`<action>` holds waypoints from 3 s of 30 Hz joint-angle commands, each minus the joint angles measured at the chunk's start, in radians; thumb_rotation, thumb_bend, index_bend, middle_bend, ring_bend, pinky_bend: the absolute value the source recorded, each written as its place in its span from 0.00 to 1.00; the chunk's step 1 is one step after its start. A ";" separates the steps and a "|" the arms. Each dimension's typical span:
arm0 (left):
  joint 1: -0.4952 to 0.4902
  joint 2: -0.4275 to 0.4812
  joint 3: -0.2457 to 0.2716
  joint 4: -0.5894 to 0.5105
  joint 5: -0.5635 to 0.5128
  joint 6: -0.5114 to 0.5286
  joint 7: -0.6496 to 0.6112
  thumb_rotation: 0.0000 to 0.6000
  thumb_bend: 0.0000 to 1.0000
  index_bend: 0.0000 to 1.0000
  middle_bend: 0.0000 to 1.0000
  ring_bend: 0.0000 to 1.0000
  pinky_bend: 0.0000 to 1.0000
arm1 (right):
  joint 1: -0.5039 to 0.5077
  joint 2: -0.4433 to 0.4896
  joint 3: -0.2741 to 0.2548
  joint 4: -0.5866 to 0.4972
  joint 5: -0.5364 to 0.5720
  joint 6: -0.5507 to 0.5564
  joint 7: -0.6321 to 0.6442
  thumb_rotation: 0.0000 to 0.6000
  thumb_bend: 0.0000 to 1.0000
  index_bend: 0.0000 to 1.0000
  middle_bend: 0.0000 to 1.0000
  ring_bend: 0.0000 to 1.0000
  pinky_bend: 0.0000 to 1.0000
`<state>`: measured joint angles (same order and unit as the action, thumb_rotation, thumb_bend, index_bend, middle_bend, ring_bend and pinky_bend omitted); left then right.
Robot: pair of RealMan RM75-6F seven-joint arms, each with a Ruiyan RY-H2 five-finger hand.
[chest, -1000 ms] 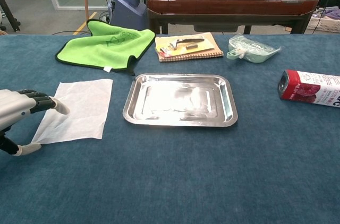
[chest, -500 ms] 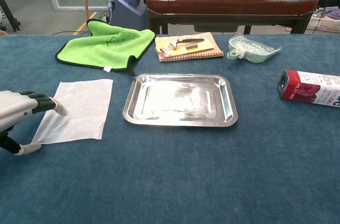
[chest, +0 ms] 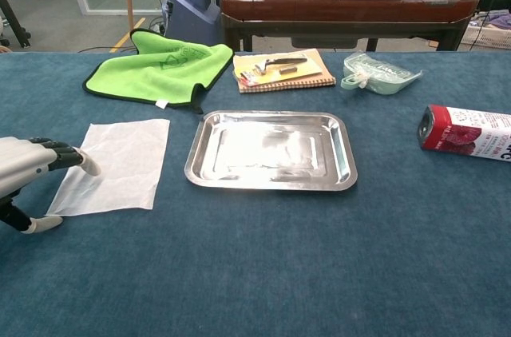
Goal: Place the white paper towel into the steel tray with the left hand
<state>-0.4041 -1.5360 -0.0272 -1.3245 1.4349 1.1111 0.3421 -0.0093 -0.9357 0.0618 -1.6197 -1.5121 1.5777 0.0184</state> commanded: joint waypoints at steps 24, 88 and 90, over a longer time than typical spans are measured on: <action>-0.050 -0.113 -0.055 0.198 0.038 0.071 -0.241 1.00 0.24 0.45 0.25 0.20 0.11 | -0.012 0.004 0.002 -0.004 0.008 0.005 0.000 1.00 0.11 0.19 0.21 0.11 0.20; -0.355 -0.248 -0.161 0.103 0.078 -0.004 -0.611 1.00 0.38 0.64 0.41 0.32 0.14 | -0.026 0.032 0.010 -0.070 0.002 0.028 -0.056 1.00 0.11 0.19 0.21 0.11 0.20; -0.353 -0.250 -0.156 0.134 0.071 -0.007 -0.612 1.00 0.38 0.64 0.40 0.32 0.14 | -0.026 0.032 0.009 -0.070 0.003 0.025 -0.057 1.00 0.11 0.19 0.21 0.11 0.20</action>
<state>-0.7495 -1.7702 -0.1889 -1.2231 1.5200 1.1187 -0.2743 -0.0353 -0.9034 0.0706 -1.6898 -1.5092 1.6026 -0.0380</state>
